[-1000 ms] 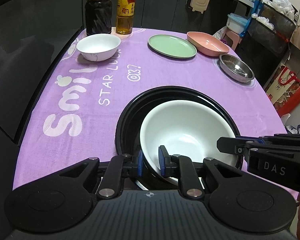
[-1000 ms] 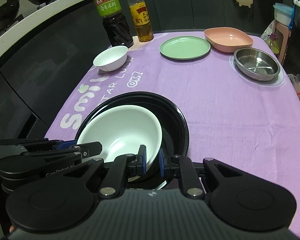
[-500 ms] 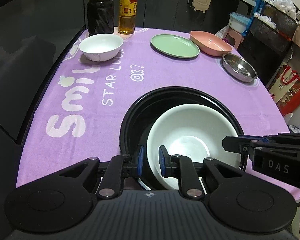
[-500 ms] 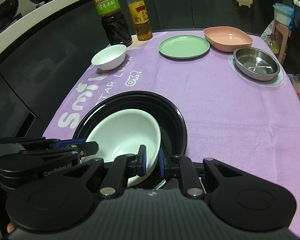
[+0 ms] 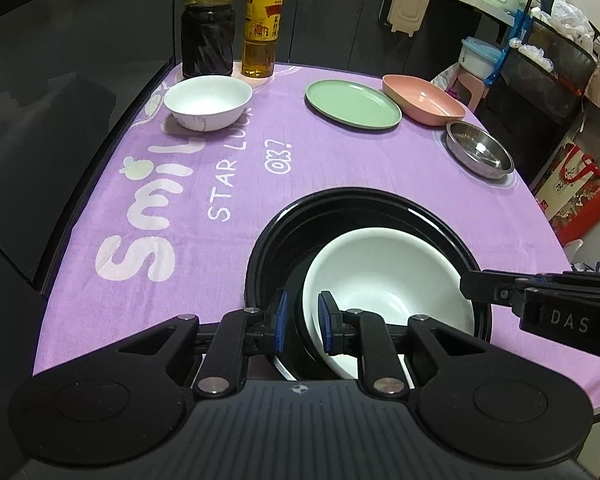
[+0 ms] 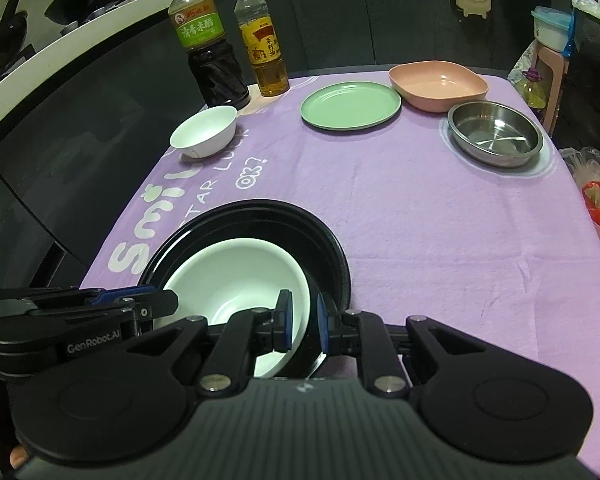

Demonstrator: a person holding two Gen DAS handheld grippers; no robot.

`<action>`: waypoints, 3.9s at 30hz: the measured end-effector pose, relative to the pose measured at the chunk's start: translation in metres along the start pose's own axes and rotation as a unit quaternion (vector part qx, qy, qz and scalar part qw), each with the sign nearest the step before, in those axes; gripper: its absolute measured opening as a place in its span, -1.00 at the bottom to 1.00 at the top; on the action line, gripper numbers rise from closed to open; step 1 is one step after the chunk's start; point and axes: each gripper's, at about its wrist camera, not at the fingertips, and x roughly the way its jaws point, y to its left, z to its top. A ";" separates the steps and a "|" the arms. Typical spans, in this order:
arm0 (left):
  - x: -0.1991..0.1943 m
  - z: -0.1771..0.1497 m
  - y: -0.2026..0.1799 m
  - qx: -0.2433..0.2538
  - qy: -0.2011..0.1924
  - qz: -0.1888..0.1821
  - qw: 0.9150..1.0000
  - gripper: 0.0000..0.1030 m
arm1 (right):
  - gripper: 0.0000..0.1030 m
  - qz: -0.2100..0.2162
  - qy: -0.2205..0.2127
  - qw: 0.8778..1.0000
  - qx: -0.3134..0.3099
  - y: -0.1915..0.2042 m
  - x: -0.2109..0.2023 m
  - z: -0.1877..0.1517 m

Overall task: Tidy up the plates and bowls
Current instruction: 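Open both tools and move them to the small white bowl, then close both tools on the small white bowl rim and lift it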

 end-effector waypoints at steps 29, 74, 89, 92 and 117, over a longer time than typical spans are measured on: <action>0.005 0.055 0.054 -0.056 -0.058 0.023 0.996 -0.48 | -0.68 -0.025 -0.018 0.998 -0.051 0.013 0.015 0.062; 0.130 0.166 0.150 -0.160 -0.032 0.060 0.985 -0.41 | -0.42 0.075 0.059 0.994 -0.061 0.048 0.181 0.198; 0.156 0.161 0.143 -0.138 -0.012 0.038 0.990 -0.73 | -0.50 0.087 0.076 0.991 -0.061 0.066 0.222 0.189; 0.153 0.158 0.135 -0.124 -0.016 0.048 0.991 -0.72 | -0.74 0.080 0.072 0.992 -0.068 0.069 0.223 0.187; 0.027 0.105 0.047 -0.036 -0.067 -0.010 0.997 -0.72 | -0.71 0.077 0.035 0.995 -0.045 0.041 0.071 0.128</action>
